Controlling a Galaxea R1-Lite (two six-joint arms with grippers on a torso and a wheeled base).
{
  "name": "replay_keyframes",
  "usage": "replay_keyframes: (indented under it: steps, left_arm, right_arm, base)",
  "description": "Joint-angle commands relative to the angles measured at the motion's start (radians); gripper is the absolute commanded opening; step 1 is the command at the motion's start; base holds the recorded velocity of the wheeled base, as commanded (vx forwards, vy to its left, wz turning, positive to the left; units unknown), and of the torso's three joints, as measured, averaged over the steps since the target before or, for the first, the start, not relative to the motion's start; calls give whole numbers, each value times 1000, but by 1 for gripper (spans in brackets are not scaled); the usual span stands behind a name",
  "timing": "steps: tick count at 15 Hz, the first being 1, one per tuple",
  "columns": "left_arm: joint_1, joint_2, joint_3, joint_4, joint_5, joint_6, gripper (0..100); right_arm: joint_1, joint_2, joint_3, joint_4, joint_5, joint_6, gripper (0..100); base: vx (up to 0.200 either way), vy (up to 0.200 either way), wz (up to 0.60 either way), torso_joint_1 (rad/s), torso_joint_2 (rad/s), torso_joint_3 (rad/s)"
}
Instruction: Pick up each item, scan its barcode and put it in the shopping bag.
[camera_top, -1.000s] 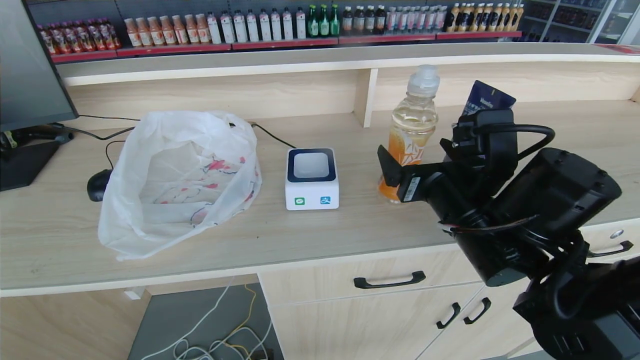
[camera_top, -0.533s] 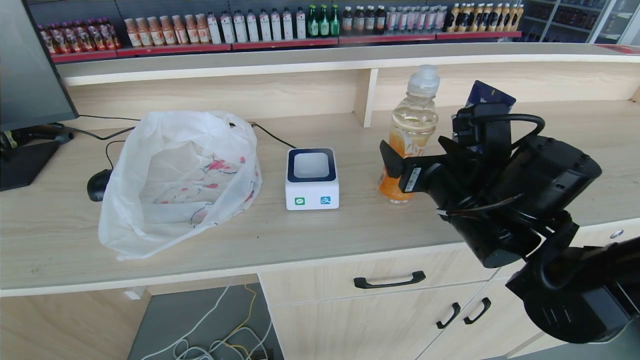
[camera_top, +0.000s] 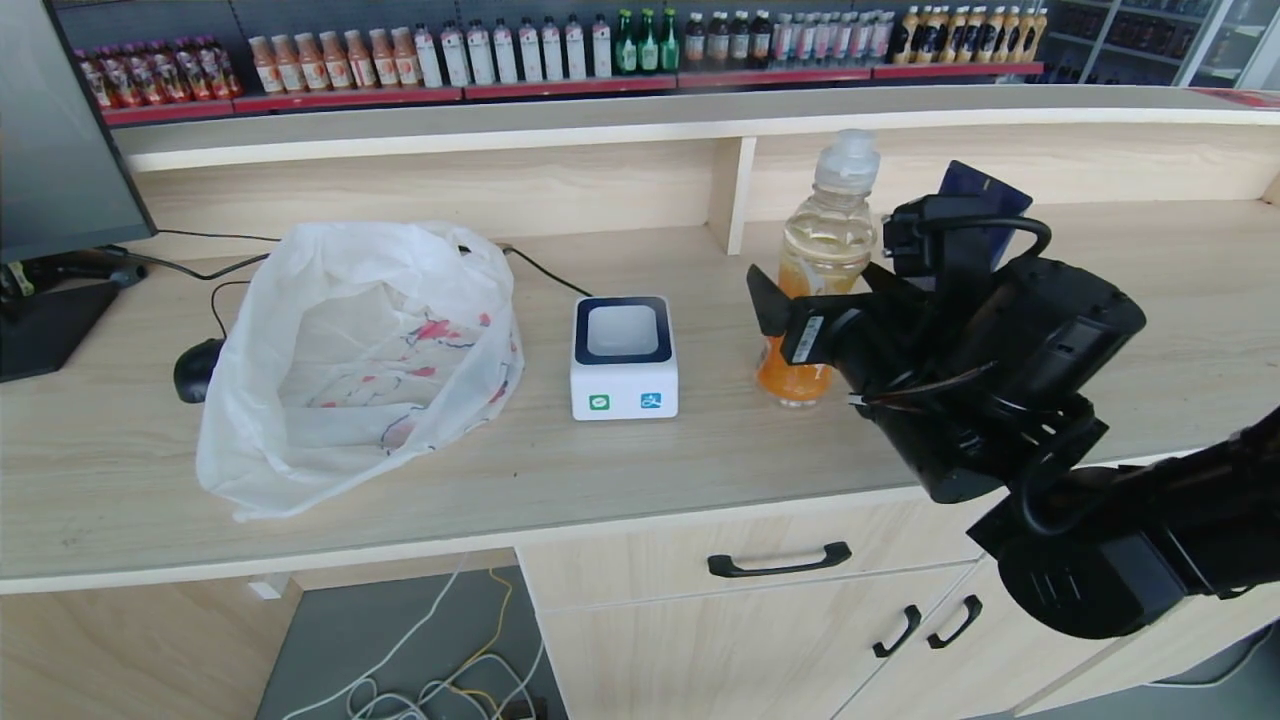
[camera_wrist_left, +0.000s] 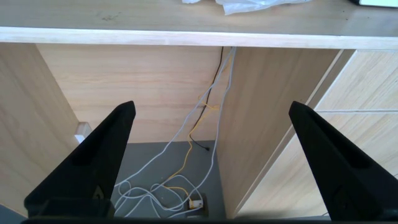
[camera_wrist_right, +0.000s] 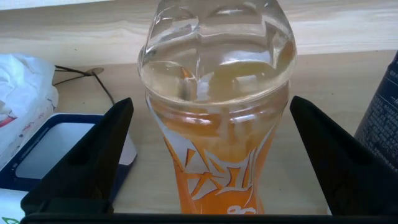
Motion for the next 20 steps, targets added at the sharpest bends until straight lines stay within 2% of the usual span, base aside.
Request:
replay_keyframes:
  steps: [1,20]
  left_arm:
    - [0,0,0,0,0,0,100]
    - [0,0,0,0,0,0,100]
  right_arm:
    - [-10,23,-11,-1,2,6,100]
    - [-64,74,-80,-3,48,8,100]
  base:
    - [0,0,0,0,0,0]
    - [0,0,0,0,0,0]
